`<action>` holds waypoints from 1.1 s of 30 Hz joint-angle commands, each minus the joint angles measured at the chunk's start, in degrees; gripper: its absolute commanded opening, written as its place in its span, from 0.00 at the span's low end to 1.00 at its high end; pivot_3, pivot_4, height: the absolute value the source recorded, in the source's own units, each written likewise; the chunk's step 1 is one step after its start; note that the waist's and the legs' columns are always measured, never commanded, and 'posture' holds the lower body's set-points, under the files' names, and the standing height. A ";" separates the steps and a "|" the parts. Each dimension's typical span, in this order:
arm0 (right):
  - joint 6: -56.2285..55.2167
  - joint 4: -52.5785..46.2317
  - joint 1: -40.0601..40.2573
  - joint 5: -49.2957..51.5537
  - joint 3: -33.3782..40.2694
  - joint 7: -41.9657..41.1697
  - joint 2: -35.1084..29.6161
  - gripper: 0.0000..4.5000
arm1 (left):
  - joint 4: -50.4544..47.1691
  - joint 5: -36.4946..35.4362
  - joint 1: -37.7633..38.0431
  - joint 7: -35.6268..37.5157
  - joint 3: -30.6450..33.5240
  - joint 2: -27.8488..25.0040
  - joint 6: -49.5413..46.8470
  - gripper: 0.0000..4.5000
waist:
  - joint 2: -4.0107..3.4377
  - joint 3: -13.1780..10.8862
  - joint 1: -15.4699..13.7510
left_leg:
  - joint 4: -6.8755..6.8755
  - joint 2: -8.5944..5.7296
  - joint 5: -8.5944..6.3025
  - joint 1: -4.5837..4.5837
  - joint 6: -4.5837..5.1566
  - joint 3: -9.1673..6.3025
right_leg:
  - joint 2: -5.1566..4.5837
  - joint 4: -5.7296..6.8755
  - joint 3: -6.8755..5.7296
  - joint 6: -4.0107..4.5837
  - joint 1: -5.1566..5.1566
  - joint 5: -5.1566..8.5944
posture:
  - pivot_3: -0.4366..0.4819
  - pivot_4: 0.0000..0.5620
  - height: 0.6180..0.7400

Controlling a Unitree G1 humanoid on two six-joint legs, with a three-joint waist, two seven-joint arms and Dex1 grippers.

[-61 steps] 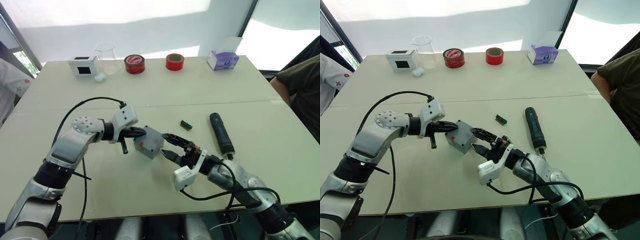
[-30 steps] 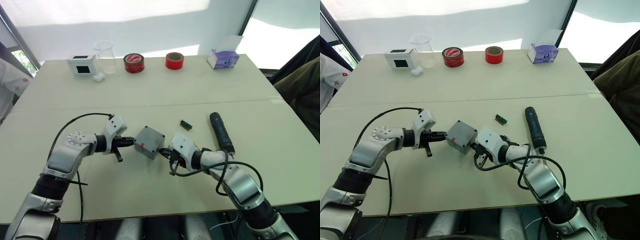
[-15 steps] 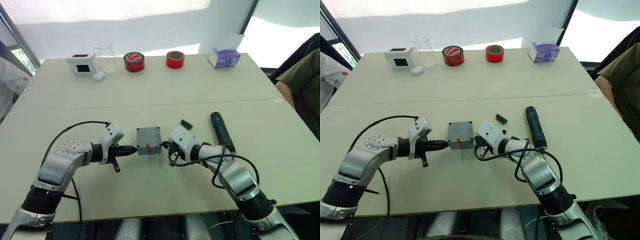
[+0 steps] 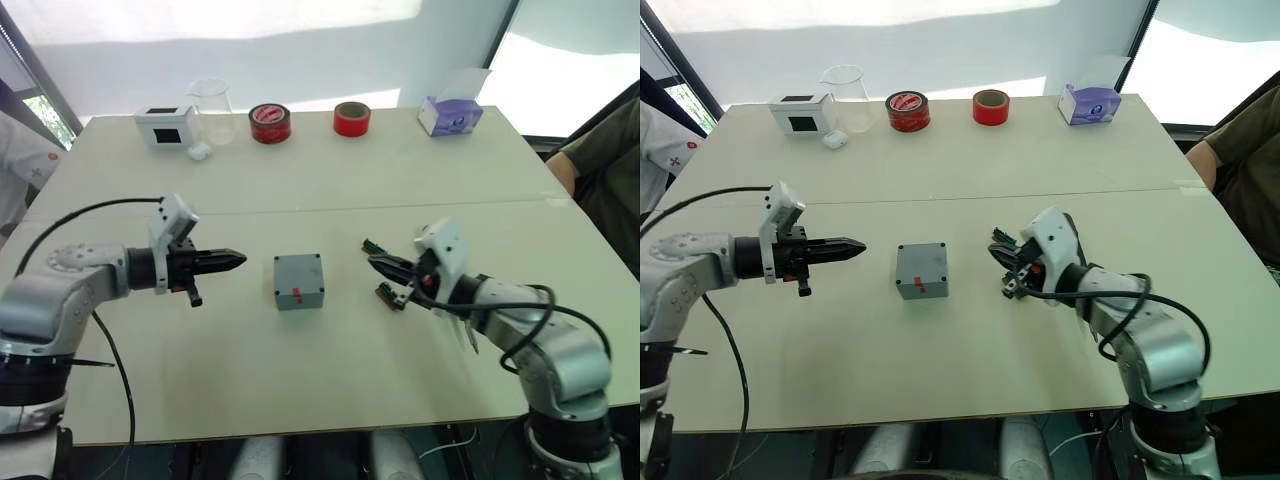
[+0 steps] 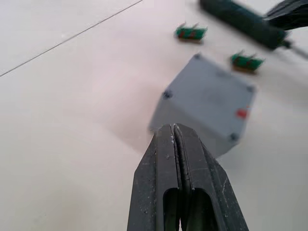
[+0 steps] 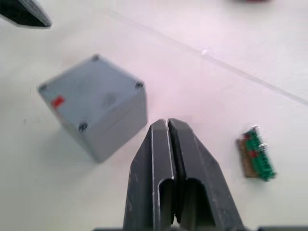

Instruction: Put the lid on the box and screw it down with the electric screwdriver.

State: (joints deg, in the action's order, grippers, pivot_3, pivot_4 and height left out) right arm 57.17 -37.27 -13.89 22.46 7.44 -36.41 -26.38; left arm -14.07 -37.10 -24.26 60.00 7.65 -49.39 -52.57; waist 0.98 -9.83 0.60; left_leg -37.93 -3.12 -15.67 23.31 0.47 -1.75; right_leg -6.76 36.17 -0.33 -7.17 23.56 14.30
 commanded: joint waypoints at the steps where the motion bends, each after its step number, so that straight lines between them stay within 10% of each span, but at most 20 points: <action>1: -0.10 -1.19 3.55 3.74 5.03 -1.21 -2.43 0.12 | -6.28 -3.26 -1.81 3.02 -2.31 -2.21 -1.47 0.00 | -0.01 -0.01 -0.04 | 0.00 0.00 0.00 0.00 0.00 0.01 | 0.00 0.00 0.01 0.00 0.00 0.00 | 0.48 0.27 1.00; 12: -9.92 5.76 8.46 -1.91 -4.05 -1.66 -8.95 0.99 | -7.24 2.56 -3.33 5.99 -11.90 -2.89 5.55 0.00 | -0.08 -0.05 0.09 | 0.00 0.03 0.01 0.00 0.01 0.06 | 0.02 0.00 0.02 0.00 0.01 0.01 | 0.48 0.27 1.00; 17: -12.76 7.34 8.91 -3.54 -5.19 0.20 -8.53 0.99 | -7.85 2.49 -2.43 5.62 -11.83 -2.50 5.68 0.00 | -0.07 -0.06 -0.13 | -0.03 0.01 0.00 0.00 0.01 0.05 | 0.01 -0.02 0.01 0.00 -0.05 0.01 | 0.48 0.27 1.00; 23: -16.80 9.87 10.14 -4.96 -6.37 0.95 -8.25 0.53 | -8.83 -1.65 -2.82 4.28 -9.61 -0.84 2.29 0.00 | -0.07 -0.06 -0.04 | -0.04 0.02 0.00 0.00 0.02 0.04 | 0.01 -0.01 0.01 0.00 -0.04 0.01 | 0.48 0.27 1.00; 33: -18.27 10.45 9.92 -4.79 -7.27 1.75 -7.47 0.53 | -8.17 -1.04 -1.99 3.82 -10.35 -1.10 3.38 0.00 | -0.07 -0.06 -0.04 | -0.04 0.02 0.00 -0.01 0.02 0.04 | 0.01 0.00 0.01 0.00 -0.05 0.01 | 0.48 0.27 1.00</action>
State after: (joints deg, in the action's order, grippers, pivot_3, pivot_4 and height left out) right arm 39.98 -26.10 -3.46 17.67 0.10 -34.99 -34.20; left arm -21.15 -37.97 -26.39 63.70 -3.68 -50.07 -50.15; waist 0.92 -9.89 0.56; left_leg -37.97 -3.10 -15.67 23.31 0.48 -1.71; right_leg -6.75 36.17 -0.32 -7.17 23.52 14.31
